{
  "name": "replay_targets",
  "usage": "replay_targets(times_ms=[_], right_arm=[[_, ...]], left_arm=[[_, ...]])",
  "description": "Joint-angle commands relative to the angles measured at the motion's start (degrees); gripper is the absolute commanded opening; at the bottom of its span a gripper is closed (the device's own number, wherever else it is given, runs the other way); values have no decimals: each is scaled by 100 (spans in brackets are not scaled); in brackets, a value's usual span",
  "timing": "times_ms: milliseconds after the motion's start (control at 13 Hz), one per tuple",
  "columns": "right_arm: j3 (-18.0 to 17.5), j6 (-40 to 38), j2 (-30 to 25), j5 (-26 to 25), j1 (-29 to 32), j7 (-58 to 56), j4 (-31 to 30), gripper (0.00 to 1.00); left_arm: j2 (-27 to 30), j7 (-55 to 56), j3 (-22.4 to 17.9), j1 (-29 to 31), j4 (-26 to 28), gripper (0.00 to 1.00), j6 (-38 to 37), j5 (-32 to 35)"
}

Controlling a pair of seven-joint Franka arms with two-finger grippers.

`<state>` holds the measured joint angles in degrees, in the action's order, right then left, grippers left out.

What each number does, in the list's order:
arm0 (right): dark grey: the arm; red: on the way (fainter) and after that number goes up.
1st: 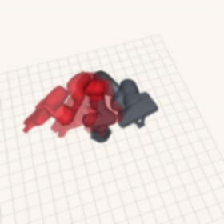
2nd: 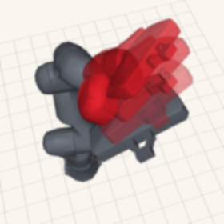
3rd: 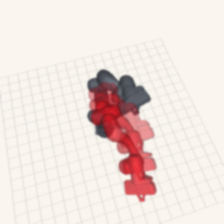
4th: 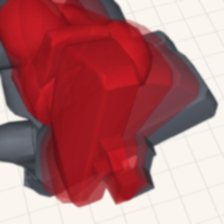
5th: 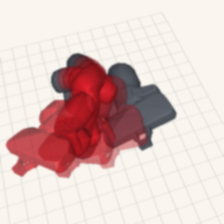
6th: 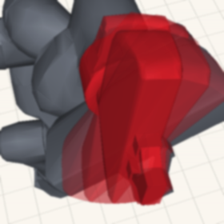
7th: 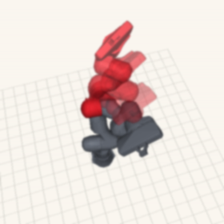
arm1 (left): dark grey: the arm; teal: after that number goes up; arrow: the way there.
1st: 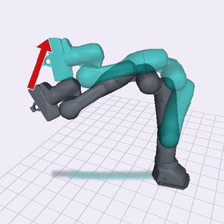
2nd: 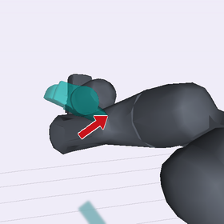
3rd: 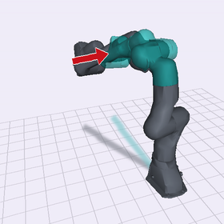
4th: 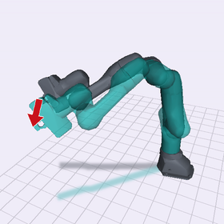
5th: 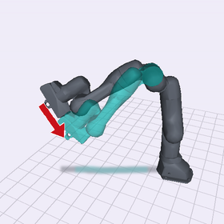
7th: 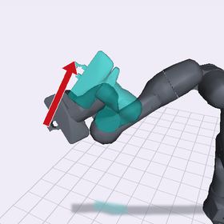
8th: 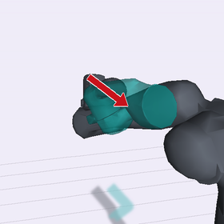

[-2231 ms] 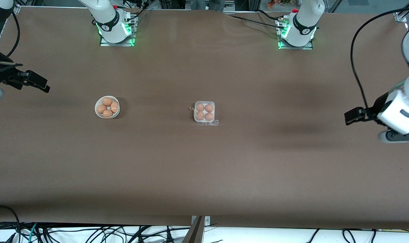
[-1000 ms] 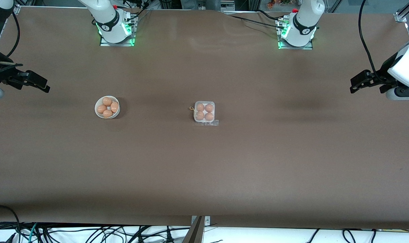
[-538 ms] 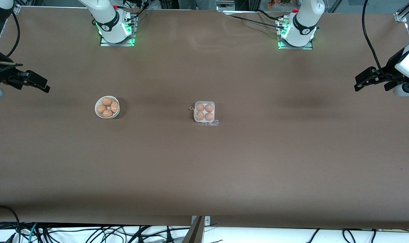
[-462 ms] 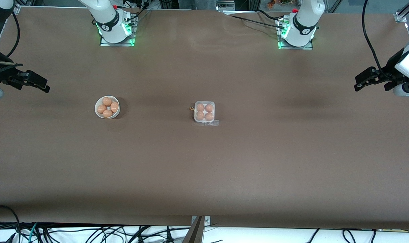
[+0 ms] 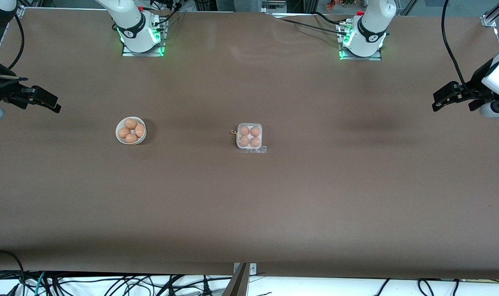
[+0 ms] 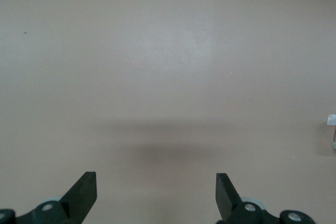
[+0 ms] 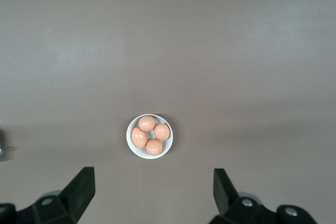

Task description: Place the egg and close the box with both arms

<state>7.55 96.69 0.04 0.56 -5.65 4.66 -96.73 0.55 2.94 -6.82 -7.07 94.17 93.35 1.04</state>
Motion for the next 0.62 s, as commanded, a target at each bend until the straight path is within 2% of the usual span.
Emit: replay_targets(times_ms=[0, 538], right_arm=[[-17, -28, -75, -74, -15, 35, -39, 100], [-17, -28, -75, -74, -15, 18, -39, 100]], left_arm=[[147, -65, 50, 48, 111, 100, 69, 37], [164, -109, 50, 92, 102, 100, 60, 37]])
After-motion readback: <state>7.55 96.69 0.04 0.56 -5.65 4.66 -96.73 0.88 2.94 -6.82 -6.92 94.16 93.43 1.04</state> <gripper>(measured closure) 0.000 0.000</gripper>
